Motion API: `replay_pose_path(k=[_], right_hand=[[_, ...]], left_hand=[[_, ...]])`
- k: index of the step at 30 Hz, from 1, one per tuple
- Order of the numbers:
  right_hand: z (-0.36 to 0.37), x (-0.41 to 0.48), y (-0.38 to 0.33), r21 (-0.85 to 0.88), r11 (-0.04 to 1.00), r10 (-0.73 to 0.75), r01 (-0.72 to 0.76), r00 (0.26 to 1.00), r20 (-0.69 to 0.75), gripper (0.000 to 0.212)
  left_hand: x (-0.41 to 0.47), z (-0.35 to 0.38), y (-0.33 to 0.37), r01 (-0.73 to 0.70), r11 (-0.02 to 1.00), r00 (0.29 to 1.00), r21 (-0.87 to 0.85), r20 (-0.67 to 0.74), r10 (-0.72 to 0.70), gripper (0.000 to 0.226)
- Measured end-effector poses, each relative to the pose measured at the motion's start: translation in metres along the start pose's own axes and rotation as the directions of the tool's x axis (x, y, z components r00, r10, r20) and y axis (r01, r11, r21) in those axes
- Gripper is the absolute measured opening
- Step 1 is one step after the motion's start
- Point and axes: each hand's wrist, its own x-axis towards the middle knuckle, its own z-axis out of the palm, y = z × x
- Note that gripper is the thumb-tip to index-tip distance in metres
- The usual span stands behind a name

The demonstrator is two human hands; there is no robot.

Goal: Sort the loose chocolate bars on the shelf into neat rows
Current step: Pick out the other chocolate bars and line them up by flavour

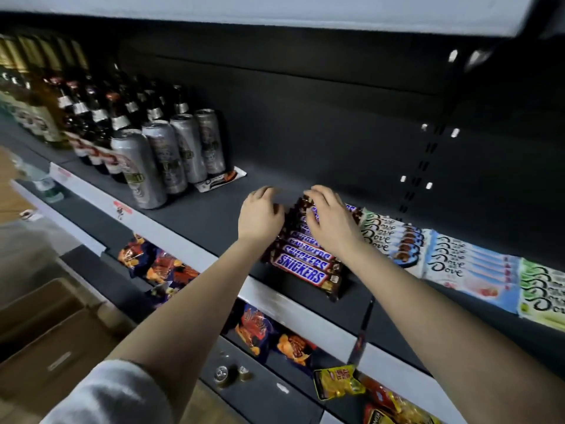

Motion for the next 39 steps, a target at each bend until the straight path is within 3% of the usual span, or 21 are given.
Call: replay_pose_path(k=[6,12,20,27,32,35,39], right_hand=[[0.038,0.052,-0.047,0.038,0.998,-0.059,0.059,0.998,0.02,0.038],[0.072,0.091,-0.077,0.069,0.995,-0.072,0.069,0.997,0.039,0.039],[0.115,0.116,-0.099,0.049,0.999,-0.002,-0.009,0.974,0.225,0.051],[0.127,0.123,-0.095,0.045,0.998,0.028,-0.042,0.961,0.276,0.055],[0.13,0.123,-0.087,0.023,0.995,0.086,-0.098,0.948,0.307,0.058],[0.131,0.126,-0.087,0.023,0.994,0.096,-0.108,0.948,0.304,0.059],[0.134,0.132,-0.084,0.008,0.993,0.114,-0.121,0.949,0.295,0.059]], left_hand=[[0.02,-0.038,-0.067,0.107,0.993,0.994,0.049,-0.022,-0.106,0.043],[0.042,-0.057,-0.122,0.107,0.989,0.994,0.097,0.004,-0.108,0.045],[0.066,-0.05,-0.175,0.213,0.966,0.971,0.148,0.078,-0.226,0.045],[0.088,-0.027,-0.19,0.23,0.961,0.951,0.153,0.177,-0.255,0.051],[0.102,-0.012,-0.184,0.256,0.906,0.931,0.336,0.167,-0.325,0.066],[0.107,-0.005,-0.179,0.267,0.877,0.921,0.399,0.162,-0.354,0.055],[0.113,-0.01,-0.178,0.252,0.898,0.903,0.36,0.246,-0.352,0.048]])
